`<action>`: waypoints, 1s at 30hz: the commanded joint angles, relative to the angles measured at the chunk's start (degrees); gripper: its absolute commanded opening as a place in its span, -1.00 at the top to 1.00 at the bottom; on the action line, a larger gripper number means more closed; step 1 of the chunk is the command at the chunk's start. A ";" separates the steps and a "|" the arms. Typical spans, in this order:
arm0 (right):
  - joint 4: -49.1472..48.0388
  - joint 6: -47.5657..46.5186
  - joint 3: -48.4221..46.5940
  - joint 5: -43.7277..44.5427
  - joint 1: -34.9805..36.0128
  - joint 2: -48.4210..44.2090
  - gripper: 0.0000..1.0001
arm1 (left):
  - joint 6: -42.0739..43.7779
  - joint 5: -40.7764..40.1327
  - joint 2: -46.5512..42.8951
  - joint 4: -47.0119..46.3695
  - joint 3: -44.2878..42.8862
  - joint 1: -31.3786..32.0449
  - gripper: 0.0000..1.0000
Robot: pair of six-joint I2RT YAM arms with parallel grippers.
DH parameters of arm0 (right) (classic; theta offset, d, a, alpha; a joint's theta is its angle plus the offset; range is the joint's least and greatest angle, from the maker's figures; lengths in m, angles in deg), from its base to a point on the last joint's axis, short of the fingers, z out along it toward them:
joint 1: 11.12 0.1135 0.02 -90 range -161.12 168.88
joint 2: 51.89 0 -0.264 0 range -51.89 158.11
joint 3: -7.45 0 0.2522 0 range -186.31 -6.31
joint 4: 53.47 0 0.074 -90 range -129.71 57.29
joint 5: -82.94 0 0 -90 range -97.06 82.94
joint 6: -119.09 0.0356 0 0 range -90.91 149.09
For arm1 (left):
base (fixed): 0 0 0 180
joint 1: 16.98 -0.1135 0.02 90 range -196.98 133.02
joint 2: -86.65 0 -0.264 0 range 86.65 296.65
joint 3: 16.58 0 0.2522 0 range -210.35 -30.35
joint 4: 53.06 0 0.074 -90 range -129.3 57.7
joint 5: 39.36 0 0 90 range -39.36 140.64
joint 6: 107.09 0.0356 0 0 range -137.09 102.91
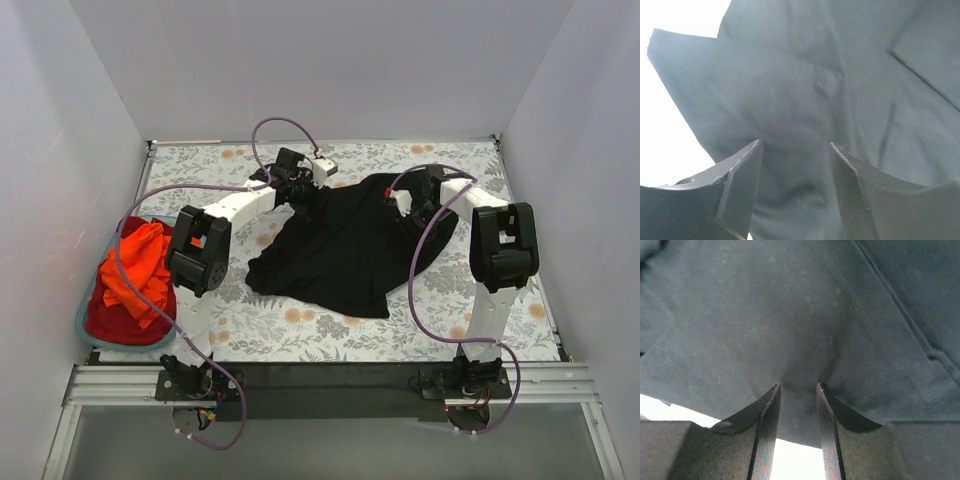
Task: Fold and stack the t-shirts
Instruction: Flatten the tshirt out
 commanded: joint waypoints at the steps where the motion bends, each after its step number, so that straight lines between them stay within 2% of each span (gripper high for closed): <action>1: 0.25 0.91 1.98 2.49 0.26 0.37 0.16 | 4.21 -5.43 1.45 0.02 -5.01 1.77 -0.11; 8: 0.60 0.38 3.47 2.67 0.26 -0.50 0.16 | 7.91 -7.44 3.56 0.99 -4.58 4.06 -0.16; 14: 0.95 -1.46 6.11 4.25 0.87 -1.65 0.16 | 9.67 -11.49 5.41 1.08 -4.40 4.15 -0.07; 19: 1.22 -4.01 9.71 7.75 2.54 -3.32 0.16 | 8.27 -14.92 6.99 1.16 -5.80 2.92 0.00; 22: 0.95 -6.12 13.05 10.30 3.77 -4.55 0.16 | 5.03 -12.91 7.25 3.36 -7.21 0.21 0.04; 26: 0.52 -7.18 15.77 11.54 3.95 -4.90 0.16 | 0.90 -8.26 3.75 2.32 -5.99 -3.58 0.38; 27: 0.25 -7.27 16.39 11.72 3.95 -4.99 0.16 | 0.27 -7.29 3.13 1.96 -5.46 -4.37 0.65; 29: 0.16 -7.44 16.74 11.81 3.95 -4.90 0.16 | -0.96 -6.49 2.69 1.61 -5.54 -6.57 0.96; 30: 0.25 -7.53 16.92 11.81 4.04 -5.07 0.16 | -1.23 -5.79 2.68 1.52 -5.80 -7.27 1.00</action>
